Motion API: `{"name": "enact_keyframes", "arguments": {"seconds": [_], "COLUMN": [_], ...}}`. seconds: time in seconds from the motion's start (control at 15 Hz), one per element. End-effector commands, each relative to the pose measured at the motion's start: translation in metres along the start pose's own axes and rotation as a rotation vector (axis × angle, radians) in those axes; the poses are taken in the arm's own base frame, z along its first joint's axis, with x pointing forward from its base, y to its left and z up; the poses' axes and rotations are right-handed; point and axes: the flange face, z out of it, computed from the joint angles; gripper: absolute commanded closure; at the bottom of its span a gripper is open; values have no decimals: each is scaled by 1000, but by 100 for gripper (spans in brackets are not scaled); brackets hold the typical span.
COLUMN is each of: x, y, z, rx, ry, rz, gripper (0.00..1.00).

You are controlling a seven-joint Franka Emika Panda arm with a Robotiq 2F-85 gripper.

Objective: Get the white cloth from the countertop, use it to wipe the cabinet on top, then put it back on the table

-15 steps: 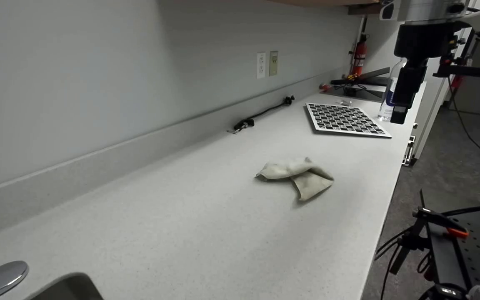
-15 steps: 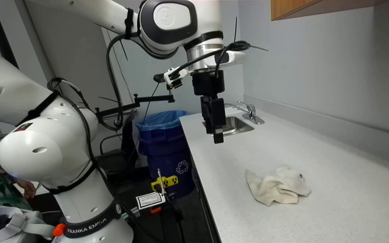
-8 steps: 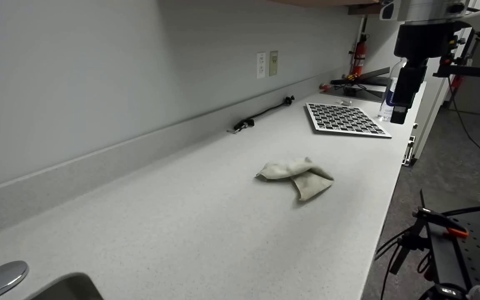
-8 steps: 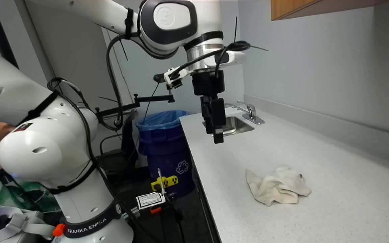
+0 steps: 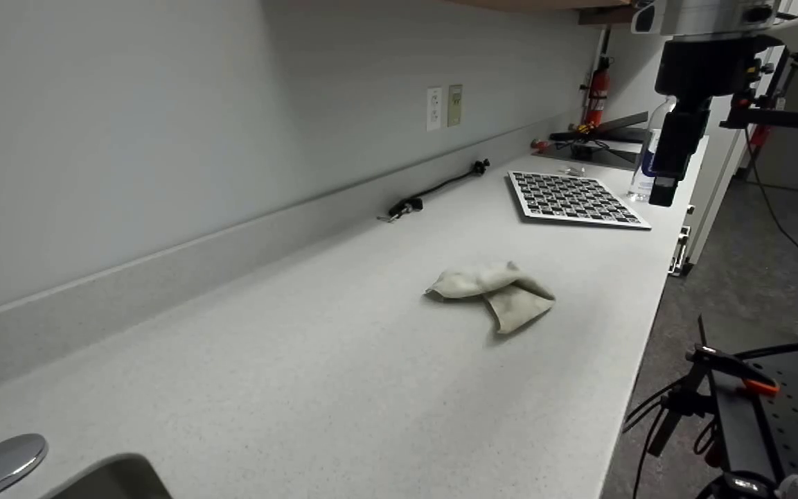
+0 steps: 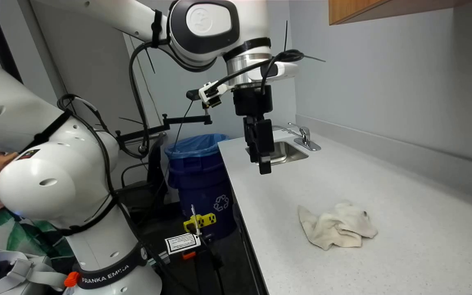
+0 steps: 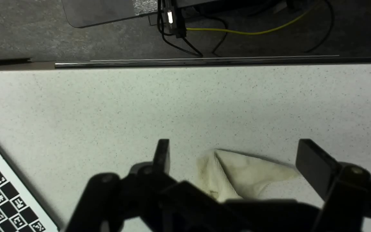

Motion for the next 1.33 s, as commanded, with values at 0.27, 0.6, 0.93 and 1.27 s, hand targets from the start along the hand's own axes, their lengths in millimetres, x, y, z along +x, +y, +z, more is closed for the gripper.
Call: {"name": "enact_keyframes", "arguments": {"seconds": [0.27,0.6,0.93,1.27], "x": [6,20,51,84], "y": [-4,-28,-48,-51], "z": [5,12,37,83], "rx": [6,33,70,81], "ry": [-5,37,107,106], "rz": [-20,-33,-21,51], "gripper": [0,0,0,0]}}
